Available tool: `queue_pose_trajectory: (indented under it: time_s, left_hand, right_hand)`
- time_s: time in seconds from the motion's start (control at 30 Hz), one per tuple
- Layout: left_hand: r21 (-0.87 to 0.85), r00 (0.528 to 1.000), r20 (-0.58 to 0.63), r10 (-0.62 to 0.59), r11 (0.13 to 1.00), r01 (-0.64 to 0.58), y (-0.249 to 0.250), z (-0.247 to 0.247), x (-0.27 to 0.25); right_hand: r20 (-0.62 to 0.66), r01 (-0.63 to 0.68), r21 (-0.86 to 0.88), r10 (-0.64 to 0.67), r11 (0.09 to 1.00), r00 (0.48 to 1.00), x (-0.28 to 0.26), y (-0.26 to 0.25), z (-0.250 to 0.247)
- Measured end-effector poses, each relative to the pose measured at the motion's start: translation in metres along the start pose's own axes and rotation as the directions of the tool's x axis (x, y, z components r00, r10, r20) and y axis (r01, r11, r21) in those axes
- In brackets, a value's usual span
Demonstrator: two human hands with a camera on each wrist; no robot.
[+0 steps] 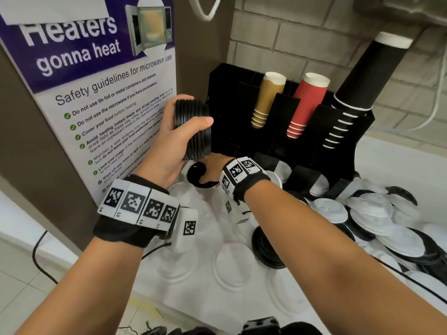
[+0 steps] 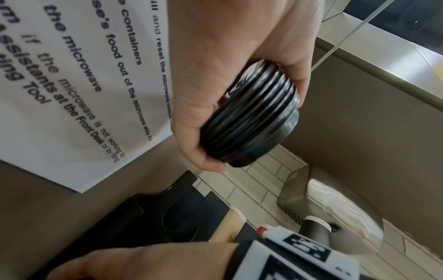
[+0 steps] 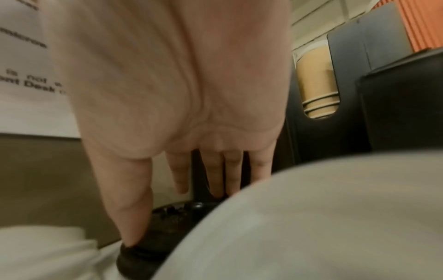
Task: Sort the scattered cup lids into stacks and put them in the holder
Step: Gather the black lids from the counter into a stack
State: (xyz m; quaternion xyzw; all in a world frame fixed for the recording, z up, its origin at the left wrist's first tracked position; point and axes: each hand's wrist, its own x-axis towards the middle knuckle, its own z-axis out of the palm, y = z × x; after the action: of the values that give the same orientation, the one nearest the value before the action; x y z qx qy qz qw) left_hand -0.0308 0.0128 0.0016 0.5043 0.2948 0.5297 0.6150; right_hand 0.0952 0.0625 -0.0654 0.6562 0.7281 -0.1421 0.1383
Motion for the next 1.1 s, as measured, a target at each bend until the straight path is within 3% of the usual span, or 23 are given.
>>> queue_pose_trajectory:
  time_s: [0.2, 0.33, 0.5, 0.7, 0.77, 0.83, 0.93, 0.97, 1.03, 1.1]
  left_hand:
    - [0.021, 1.000, -0.009, -0.011, 1.000, 0.011, -0.005, -0.002, 0.001]
    - [0.030, 1.000, 0.004, -0.019, 0.999, 0.019, -0.008, -0.003, -0.001]
    - [0.025, 1.000, 0.007, -0.022, 0.999, 0.021, -0.009, -0.002, -0.004]
    - [0.007, 1.000, 0.012, -0.026, 1.000, 0.026, -0.007, 0.002, -0.006]
    - [0.014, 1.000, -0.001, -0.005, 1.000, 0.005, -0.008, 0.003, -0.006]
    - [0.037, 1.000, -0.015, 0.013, 0.999, -0.012, -0.011, 0.003, -0.007]
    - [0.062, 1.000, 0.014, -0.022, 0.998, 0.021, -0.020, 0.008, -0.010]
    - [0.070, 0.998, 0.042, -0.048, 0.997, 0.045, -0.023, 0.011, -0.012]
    - [0.084, 0.991, 0.097, -0.091, 0.993, 0.083, -0.029, 0.019, -0.015]
    - [0.069, 0.982, 0.141, -0.127, 0.991, 0.118, -0.033, 0.026, -0.018]
  right_hand:
    - [0.035, 0.014, -0.161, -0.009, 0.987, 0.999, 0.010, 0.001, 0.012]
    - [0.053, 0.030, -0.154, -0.022, 0.988, 0.998, 0.016, 0.001, 0.018]
    - [-0.137, 0.008, 0.068, 0.002, 0.998, 0.991, 0.011, 0.001, 0.015]
    - [-0.206, 0.031, 0.356, 0.046, 0.934, 0.978, -0.012, 0.022, -0.008]
    - [-0.313, 0.120, 0.628, 0.109, 0.769, 0.943, -0.031, 0.031, -0.014]
    - [-0.396, 0.250, 0.819, 0.193, 0.516, 0.898, -0.055, 0.036, -0.016]
    - [-0.422, 0.414, 0.906, 0.226, 0.085, 0.878, -0.089, 0.038, -0.005]
    - [-0.439, 0.451, 0.892, 0.225, -0.002, 0.870, -0.098, 0.038, -0.001]
    - [-0.469, 0.488, 0.872, 0.219, -0.037, 0.856, -0.114, 0.036, 0.008]
    - [-0.473, 0.480, 0.877, 0.205, 0.014, 0.857, -0.126, 0.034, 0.014]
